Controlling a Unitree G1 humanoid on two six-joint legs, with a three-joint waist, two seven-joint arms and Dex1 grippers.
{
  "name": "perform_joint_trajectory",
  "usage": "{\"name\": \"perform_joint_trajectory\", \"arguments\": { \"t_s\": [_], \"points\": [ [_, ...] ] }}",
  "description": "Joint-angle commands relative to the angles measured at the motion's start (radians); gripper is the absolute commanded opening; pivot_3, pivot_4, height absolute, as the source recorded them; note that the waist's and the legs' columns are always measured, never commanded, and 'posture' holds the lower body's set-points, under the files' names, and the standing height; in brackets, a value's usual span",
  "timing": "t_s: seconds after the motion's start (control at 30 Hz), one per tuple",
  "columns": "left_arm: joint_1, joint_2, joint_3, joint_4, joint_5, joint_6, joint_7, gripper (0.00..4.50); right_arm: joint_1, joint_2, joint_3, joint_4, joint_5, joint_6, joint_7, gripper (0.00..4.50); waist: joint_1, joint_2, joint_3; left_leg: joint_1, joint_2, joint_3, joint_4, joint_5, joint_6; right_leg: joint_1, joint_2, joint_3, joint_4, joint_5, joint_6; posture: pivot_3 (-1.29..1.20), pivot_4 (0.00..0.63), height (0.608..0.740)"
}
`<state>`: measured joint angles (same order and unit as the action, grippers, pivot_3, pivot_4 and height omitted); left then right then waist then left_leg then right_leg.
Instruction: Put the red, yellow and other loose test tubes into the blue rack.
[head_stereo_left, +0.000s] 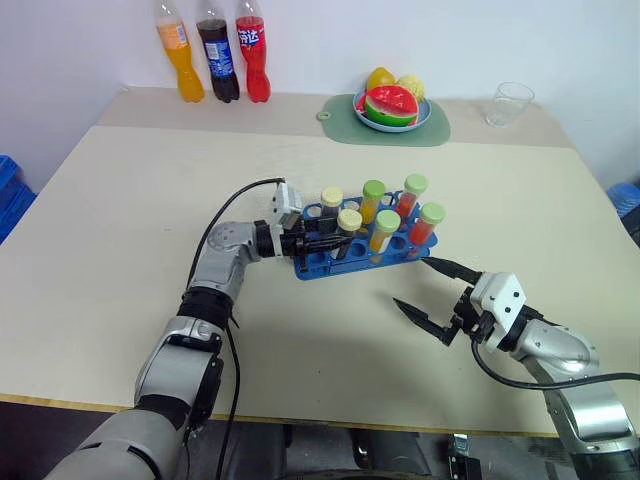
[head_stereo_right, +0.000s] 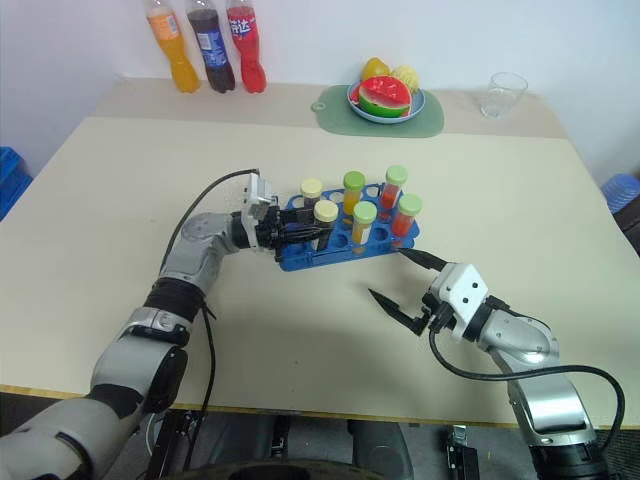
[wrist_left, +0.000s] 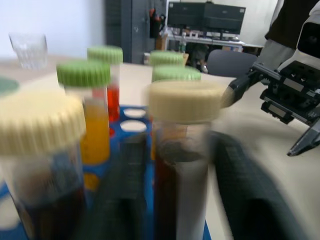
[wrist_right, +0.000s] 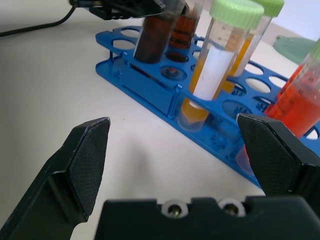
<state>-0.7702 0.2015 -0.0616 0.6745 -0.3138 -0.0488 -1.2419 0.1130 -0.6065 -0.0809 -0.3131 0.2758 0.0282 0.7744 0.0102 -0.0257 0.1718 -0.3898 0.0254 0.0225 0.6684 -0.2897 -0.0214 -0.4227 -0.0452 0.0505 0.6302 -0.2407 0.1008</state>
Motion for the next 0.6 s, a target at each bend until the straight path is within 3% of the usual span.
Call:
{"name": "perform_joint_trajectory", "arguments": {
  "t_s": [0.03,0.33,0.47,0.6],
  "points": [
    [0.013,0.005,0.041,-0.095,-0.002,0.011,0.107,3.94,-0.013,0.006,-0.007,0.003,0.002,-0.031,0.004,4.50,-0.001,0.000,0.000,0.000,0.000,0.000,0.000,0.000,0.000,0.000,0.000,0.000,0.000,0.000,0.000,0.00,0.150,0.740],
    [0.330,0.145,0.115,-0.565,-0.063,0.122,0.233,3.94,-0.009,0.029,-0.058,0.049,-0.002,-0.018,-0.070,4.50,-0.026,0.001,0.000,0.001,0.002,0.000,-0.001,0.000,0.000,0.000,0.000,0.000,0.002,0.000,0.000,0.00,0.150,0.740],
    [0.527,0.238,0.210,-0.700,-0.057,0.051,0.278,3.94,0.051,0.037,-0.125,0.054,0.001,0.020,-0.127,4.50,-0.023,0.001,0.000,0.002,0.003,0.000,-0.001,0.000,0.000,0.000,0.000,0.000,0.002,0.000,0.000,0.00,0.150,0.740],
    [0.692,0.311,0.293,-0.828,-0.112,0.162,0.332,3.94,0.111,0.046,-0.201,0.048,0.046,0.052,-0.143,4.50,-0.020,0.001,0.000,0.001,0.003,0.001,-0.001,0.000,0.000,0.000,-0.001,0.000,0.002,0.000,-0.001,0.00,0.150,0.740]
  ]
}}
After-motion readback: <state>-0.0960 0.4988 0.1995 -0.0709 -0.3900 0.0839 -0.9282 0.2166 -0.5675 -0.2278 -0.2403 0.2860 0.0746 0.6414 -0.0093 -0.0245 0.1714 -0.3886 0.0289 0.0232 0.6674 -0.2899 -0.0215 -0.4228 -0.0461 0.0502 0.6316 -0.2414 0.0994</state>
